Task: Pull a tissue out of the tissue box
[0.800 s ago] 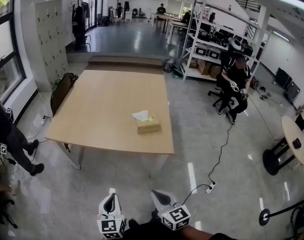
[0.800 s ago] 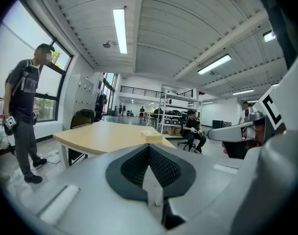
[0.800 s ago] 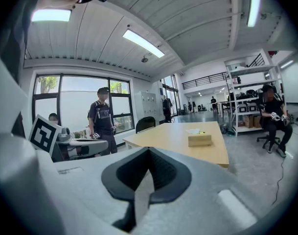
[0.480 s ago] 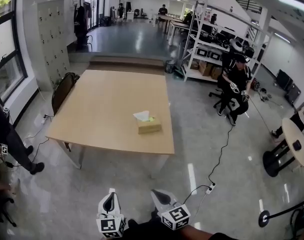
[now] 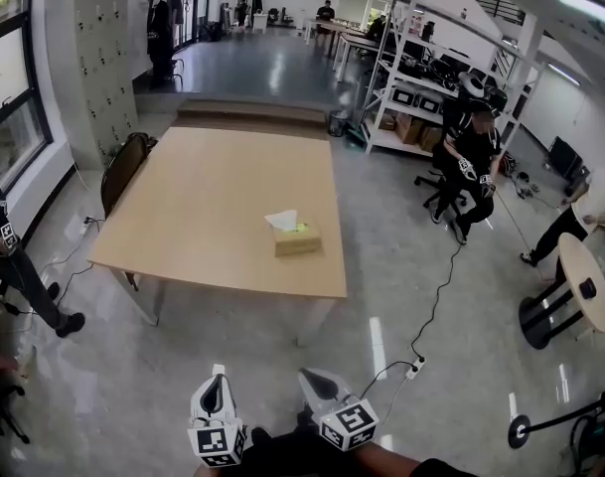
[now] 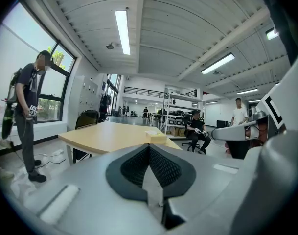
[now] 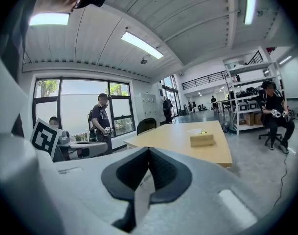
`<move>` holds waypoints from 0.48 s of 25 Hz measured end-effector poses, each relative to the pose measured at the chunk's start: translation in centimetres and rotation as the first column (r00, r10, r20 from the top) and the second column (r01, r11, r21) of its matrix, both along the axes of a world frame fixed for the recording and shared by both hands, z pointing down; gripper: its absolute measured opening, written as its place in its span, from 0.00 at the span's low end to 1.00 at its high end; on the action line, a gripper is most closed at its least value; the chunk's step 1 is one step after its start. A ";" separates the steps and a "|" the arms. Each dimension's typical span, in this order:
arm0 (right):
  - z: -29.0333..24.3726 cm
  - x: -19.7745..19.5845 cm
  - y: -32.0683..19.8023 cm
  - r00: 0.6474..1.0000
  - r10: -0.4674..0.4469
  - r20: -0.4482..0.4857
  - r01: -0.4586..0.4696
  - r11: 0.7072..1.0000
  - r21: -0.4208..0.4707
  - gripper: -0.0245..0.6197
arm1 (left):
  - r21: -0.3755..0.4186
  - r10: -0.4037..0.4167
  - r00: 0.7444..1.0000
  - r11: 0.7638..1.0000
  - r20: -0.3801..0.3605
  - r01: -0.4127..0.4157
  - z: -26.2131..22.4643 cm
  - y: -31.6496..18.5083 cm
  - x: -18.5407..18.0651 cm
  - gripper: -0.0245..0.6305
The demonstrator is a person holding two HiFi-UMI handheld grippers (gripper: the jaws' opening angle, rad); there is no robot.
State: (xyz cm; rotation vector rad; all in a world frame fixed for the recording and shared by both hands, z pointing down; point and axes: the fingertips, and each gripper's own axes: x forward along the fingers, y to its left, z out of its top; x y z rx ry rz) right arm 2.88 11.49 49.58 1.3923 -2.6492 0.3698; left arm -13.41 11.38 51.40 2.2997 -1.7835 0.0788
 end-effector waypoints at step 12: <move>-0.6 -1.4 -2.1 1.000 -0.009 -0.004 0.009 1.000 -0.008 0.03 | -0.020 -0.046 0.999 0.999 -0.022 0.046 0.0 -1.2 -2.1 0.07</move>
